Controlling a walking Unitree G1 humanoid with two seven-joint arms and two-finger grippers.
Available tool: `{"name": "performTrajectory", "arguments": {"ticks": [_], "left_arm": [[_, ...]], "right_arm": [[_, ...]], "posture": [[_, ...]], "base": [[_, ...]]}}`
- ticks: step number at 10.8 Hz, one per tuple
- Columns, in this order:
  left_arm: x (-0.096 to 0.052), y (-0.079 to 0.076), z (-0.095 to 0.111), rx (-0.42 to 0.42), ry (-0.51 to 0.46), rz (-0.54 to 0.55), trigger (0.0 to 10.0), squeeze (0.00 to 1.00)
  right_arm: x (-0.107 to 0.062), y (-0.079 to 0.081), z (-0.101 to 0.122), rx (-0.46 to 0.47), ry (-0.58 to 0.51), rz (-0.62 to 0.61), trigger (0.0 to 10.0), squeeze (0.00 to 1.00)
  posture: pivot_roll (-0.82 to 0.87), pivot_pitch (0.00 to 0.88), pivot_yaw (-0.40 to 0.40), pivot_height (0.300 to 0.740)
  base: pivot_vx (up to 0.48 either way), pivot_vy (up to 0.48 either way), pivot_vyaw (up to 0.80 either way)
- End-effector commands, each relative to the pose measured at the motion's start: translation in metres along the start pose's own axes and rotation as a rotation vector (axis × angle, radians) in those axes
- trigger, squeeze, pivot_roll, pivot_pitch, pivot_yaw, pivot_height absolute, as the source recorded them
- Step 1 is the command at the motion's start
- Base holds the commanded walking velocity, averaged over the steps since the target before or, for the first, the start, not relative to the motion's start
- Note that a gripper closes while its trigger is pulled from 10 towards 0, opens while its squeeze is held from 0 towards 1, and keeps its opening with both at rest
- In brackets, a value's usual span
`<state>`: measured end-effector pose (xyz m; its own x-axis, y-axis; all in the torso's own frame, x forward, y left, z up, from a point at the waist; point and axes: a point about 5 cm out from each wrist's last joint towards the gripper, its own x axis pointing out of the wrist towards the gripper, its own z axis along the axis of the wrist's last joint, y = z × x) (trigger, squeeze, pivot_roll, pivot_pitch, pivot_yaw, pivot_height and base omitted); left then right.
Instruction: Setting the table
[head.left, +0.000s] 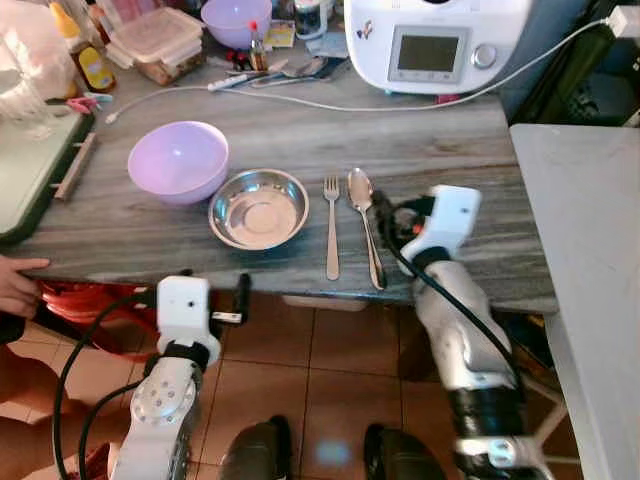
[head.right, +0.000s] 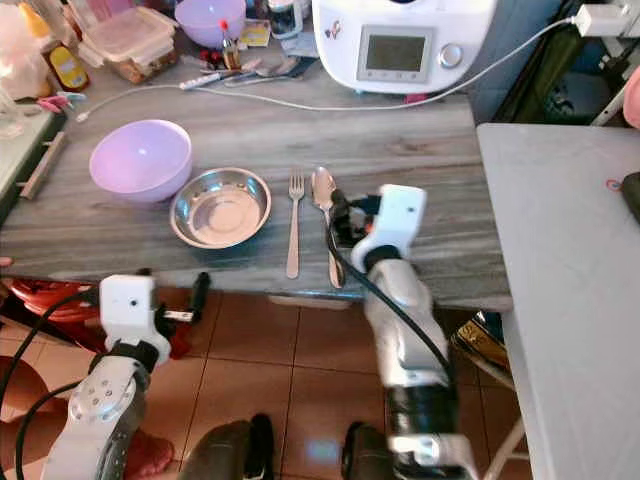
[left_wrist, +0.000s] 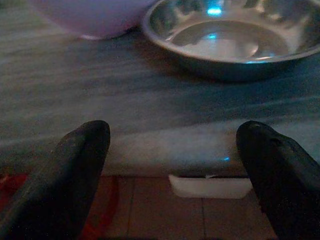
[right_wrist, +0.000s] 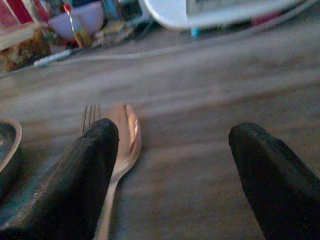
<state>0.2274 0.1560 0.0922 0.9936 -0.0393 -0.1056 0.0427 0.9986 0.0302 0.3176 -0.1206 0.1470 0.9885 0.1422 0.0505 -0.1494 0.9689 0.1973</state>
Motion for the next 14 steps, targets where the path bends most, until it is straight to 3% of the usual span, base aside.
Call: {"name": "performTrajectory", "arguments": {"ticks": [1, 3, 7, 8, 9, 14], "left_arm": [[-0.002, 0.004, -0.009, 0.006, 0.029, 0.027, 10.0, 0.0], [0.004, -0.001, -0.016, -0.001, 0.033, 0.017, 10.0, 0.0], [0.028, 0.009, 0.001, 0.003, -0.052, 0.058, 10.0, 0.0], [0.028, 0.007, 0.0, 0.0, -0.053, 0.053, 10.0, 0.0], [0.028, 0.005, -0.001, -0.002, -0.055, 0.044, 10.0, 0.0], [0.026, 0.007, -0.004, -0.003, -0.048, 0.055, 10.0, 0.0]], "right_arm": [[-0.003, 0.002, 0.004, -0.031, -0.043, 0.023, 10.0, 1.0], [-0.009, -0.013, -0.004, -0.114, -0.054, -0.001, 10.0, 1.0], [-0.025, -0.04, -0.012, -0.2, -0.071, -0.06, 10.0, 1.0], [-0.024, -0.044, -0.011, -0.203, -0.071, -0.087, 10.0, 0.69], [-0.023, -0.046, -0.011, -0.207, -0.072, -0.094, 10.0, 0.0], [-0.017, -0.042, -0.012, -0.197, -0.064, -0.069, 10.0, 0.0]], "posture": [[0.04, 0.069, 0.069, 0.74], [0.06, 0.028, 0.055, 0.74], [0.04, 0.0, 0.068, 0.74], [0.03, 0.0, 0.071, 0.74], [0.03, 0.0, 0.067, 0.74], [0.04, 0.0, 0.062, 0.74]], "base": [[0.0, 0.0, 0.0], [0.0, 0.0, 0.0], [0.0, 0.0, 0.0], [-0.3, 0.0, 0.0], [-0.326, 0.0, 0.0], [-0.301, 0.0, 0.0]]}}
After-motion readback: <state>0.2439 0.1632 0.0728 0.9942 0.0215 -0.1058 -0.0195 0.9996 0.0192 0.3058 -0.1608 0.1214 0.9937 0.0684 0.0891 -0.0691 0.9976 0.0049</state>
